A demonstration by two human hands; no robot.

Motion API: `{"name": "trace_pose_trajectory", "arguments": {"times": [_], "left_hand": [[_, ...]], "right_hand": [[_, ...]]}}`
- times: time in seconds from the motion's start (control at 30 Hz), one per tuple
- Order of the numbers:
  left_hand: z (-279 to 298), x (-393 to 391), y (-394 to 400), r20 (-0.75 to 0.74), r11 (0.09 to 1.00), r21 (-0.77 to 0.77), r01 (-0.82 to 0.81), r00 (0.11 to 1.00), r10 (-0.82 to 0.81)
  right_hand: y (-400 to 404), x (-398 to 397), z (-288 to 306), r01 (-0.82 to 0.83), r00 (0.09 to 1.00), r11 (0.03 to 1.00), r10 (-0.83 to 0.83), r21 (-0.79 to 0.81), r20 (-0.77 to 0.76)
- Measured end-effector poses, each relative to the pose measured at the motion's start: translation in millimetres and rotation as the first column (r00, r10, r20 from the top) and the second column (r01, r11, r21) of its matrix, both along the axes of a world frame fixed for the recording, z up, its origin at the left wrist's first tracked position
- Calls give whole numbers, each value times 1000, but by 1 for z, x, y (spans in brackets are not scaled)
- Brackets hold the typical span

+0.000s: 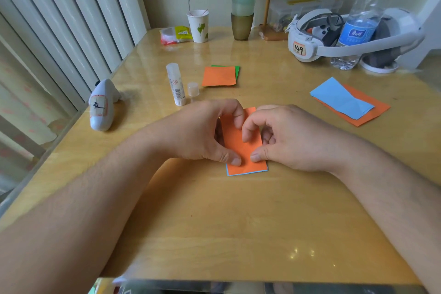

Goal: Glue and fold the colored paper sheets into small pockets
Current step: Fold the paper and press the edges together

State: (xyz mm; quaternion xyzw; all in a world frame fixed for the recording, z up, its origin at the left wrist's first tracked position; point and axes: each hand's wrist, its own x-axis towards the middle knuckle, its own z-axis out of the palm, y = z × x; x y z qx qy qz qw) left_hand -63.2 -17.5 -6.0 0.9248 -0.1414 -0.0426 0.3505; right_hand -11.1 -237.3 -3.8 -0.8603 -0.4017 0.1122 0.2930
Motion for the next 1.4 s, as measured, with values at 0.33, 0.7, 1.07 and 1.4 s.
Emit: {"name": "trace_pose_trajectory", "arguments": {"times": [0.33,0.7,1.07,1.4], "left_hand": [[-2,1,0,33,998,58,16,999,-18],[-2,1,0,48,996,82,26,998,-30],[-2,0,-5,138,987,152,52,988,-73],[1,-4,-6,134,988,142,63,988,-83]], "right_hand": [[0,0,-1,-3,1000,1000,3,-13,5],[1,-1,-1,-2,1000,999,3,-37,27],[1,-2,-2,-31,999,999,32,-45,29],[0,1,-7,-69,998,996,70,-59,7]]}}
